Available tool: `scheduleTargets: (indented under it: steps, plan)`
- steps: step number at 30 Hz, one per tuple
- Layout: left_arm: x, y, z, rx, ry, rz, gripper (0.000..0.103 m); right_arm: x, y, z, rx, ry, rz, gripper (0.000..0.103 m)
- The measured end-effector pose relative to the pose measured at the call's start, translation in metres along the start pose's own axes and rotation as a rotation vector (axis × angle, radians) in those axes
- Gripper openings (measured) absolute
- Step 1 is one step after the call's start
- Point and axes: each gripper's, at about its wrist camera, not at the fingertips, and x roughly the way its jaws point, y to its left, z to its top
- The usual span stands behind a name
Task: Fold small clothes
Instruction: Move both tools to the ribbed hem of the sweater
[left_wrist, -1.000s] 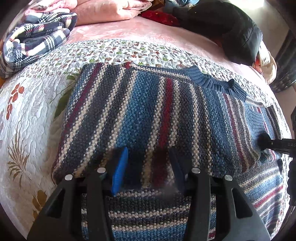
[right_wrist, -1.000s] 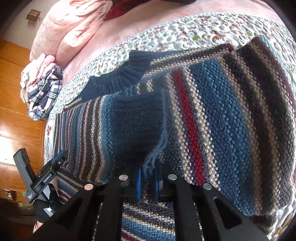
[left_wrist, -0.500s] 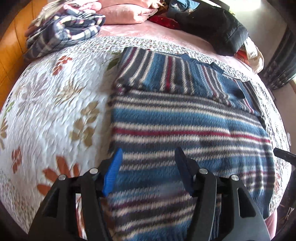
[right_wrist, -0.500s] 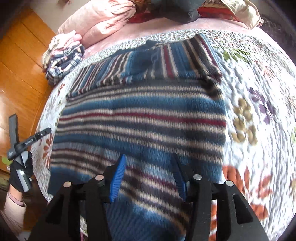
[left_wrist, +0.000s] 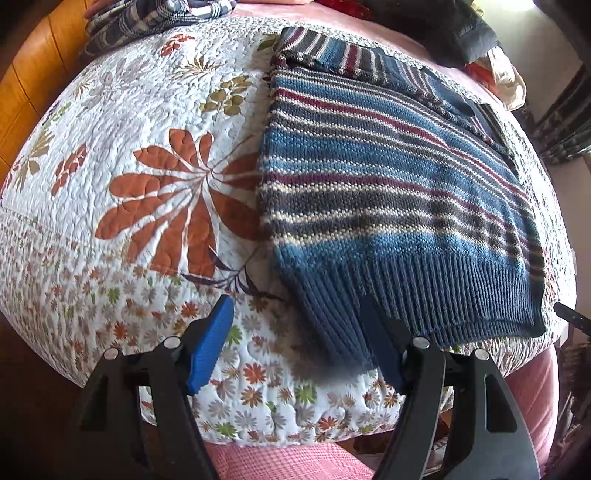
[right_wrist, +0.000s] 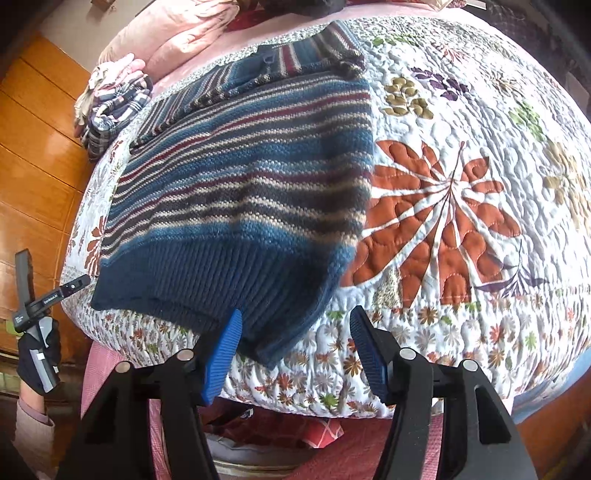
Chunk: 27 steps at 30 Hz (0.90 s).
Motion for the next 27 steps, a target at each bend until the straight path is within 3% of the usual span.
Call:
scheduleTargets:
  steps: [5, 14, 17, 21, 25, 27]
  plan:
    - [0.017, 0.005, -0.006, -0.044, 0.044, -0.034, 0.071, 0.011, -0.008, -0.002, 0.061, 0.009, 0.064, 0.061]
    - [0.031, 0.016, 0.0, -0.157, 0.044, -0.1, 0.071, 0.036, -0.009, 0.003, 0.131, 0.044, 0.046, 0.062]
    - [0.035, 0.009, 0.004, -0.16, 0.053, -0.134, 0.069, 0.04, -0.005, 0.004, 0.147, 0.046, 0.078, 0.055]
    - [0.043, -0.002, 0.007, -0.164, 0.071, -0.18, 0.06, 0.045, -0.007, 0.005, 0.179, 0.05, 0.068, 0.047]
    - [0.046, -0.007, 0.005, -0.156, 0.067, -0.137, 0.053, 0.045, -0.013, 0.007, 0.201, 0.061, 0.074, 0.039]
    - [0.045, -0.007, 0.002, -0.146, 0.065, -0.098, 0.034, 0.044, -0.014, 0.007, 0.186, 0.058, 0.061, 0.024]
